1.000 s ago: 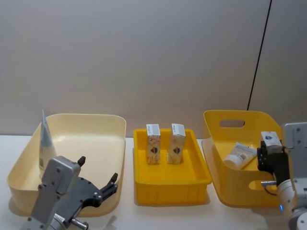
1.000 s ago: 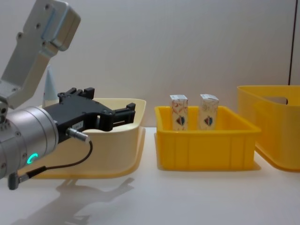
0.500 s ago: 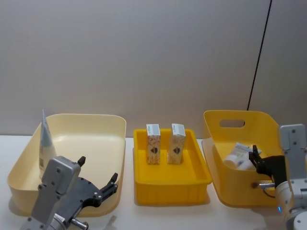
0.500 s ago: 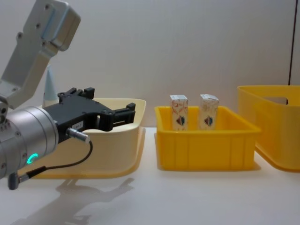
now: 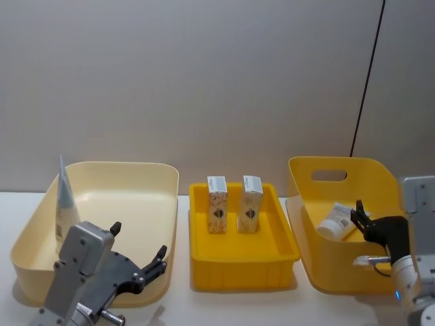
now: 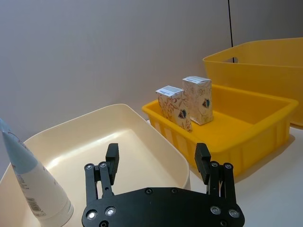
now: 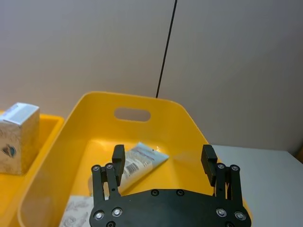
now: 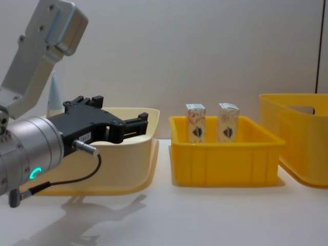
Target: Bimanual collaborative sorting of washing and personal care products
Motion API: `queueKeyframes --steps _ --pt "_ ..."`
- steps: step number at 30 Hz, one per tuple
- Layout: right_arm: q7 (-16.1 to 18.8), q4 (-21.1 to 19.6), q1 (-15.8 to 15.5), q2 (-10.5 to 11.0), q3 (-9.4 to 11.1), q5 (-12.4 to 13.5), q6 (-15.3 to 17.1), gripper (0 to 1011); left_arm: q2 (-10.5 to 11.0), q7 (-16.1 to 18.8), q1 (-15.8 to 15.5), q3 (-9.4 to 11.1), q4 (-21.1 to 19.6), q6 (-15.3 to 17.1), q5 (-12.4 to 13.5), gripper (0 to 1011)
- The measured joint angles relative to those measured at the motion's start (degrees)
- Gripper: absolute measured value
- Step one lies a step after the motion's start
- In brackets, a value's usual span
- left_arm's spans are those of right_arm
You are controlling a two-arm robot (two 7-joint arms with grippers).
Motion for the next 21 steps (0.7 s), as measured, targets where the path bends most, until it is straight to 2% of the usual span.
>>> queueKeyframes --steps 14,21 --pt "3.7 -2.6 -2.1 -0.3 2.0 3.9 -9.6 1001 0.0 0.0 0.0 0.0 0.0 0.0 0.0 1000" --pt "4.0 -3.0 -2.5 0.1 1.6 4.5 -9.6 1001 0.0 0.0 0.0 0.0 0.0 0.0 0.0 1000"
